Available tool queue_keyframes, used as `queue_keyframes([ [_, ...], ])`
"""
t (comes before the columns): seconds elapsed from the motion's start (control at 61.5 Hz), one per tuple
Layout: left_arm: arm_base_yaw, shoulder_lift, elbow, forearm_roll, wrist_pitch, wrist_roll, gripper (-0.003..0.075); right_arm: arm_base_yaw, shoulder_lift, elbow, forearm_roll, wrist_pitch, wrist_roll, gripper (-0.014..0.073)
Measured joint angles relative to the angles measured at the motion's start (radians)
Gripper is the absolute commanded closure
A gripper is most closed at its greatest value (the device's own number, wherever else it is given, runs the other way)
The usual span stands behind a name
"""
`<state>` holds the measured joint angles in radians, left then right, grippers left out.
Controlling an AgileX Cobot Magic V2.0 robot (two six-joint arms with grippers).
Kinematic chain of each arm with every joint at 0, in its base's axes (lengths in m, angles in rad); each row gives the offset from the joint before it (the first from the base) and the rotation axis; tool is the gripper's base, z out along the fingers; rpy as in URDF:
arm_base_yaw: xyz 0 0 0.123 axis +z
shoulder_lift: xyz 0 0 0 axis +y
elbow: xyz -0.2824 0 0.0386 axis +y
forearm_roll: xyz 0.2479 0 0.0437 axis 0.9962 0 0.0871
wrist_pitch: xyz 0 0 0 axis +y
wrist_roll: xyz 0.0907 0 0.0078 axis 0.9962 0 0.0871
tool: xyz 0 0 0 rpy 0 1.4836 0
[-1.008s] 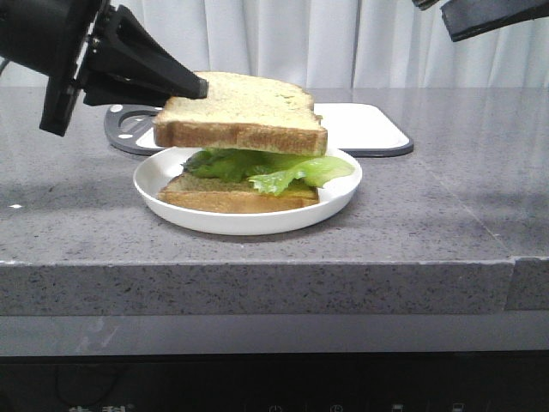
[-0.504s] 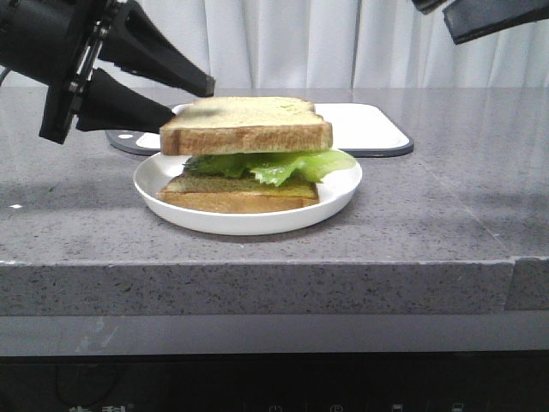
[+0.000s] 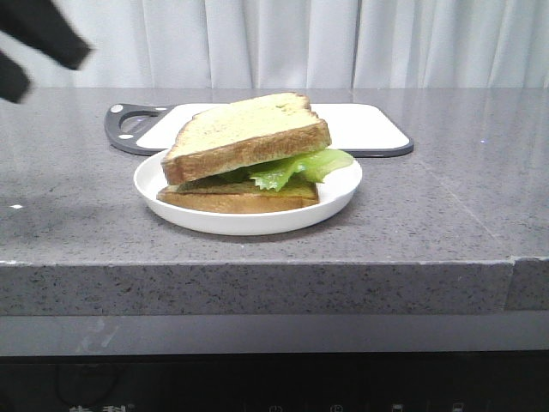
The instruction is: Left arm grabs bread, right arm adds lettuce
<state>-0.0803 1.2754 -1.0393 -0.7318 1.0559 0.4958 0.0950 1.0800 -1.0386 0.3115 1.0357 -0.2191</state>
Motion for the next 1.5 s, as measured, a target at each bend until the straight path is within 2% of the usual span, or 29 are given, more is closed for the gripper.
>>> queue_keyframes([
  [0.146,0.000,-0.166,0.000,0.309,-0.018,-0.240,0.0281,0.000,-0.119,0.023,-0.029,-0.020,0.041,0.0103],
  [0.309,0.000,-0.330,0.011,0.557,-0.018,-0.421,0.0282,0.000,-0.231,0.078,-0.052,-0.048,0.073,0.0103],
  [0.471,0.000,-0.459,0.070,0.637,-0.018,-0.454,0.0281,0.000,-0.319,0.138,-0.071,-0.054,0.084,0.0103],
  [0.731,0.000,-0.622,0.200,0.651,-0.105,-0.460,0.0282,0.000,-0.425,0.208,-0.075,-0.062,0.088,0.0108],
  [0.813,0.000,-0.643,0.235,0.645,-0.128,-0.462,0.0317,0.000,-0.448,0.217,-0.075,-0.070,0.089,0.0174],
  [1.008,0.000,-0.646,0.279,0.624,-0.179,-0.462,0.0561,0.000,-0.459,0.219,-0.075,-0.082,0.089,0.0478],
  [1.04,0.000,-0.646,0.291,0.613,-0.203,-0.462,0.0629,0.000,-0.459,0.219,-0.075,-0.082,0.089,0.0555],
  [1.138,0.000,-0.646,0.308,0.599,-0.241,-0.462,0.0723,0.000,-0.459,0.219,-0.075,-0.082,0.089,0.0667],
  [1.219,0.000,-0.646,0.312,0.597,-0.266,-0.463,0.0741,0.000,-0.459,0.219,-0.075,-0.082,0.089,0.0716],
  [1.495,0.000,-0.646,0.312,0.595,-0.287,-0.464,0.0741,0.000,-0.459,0.219,-0.075,-0.082,0.089,0.0711],
])
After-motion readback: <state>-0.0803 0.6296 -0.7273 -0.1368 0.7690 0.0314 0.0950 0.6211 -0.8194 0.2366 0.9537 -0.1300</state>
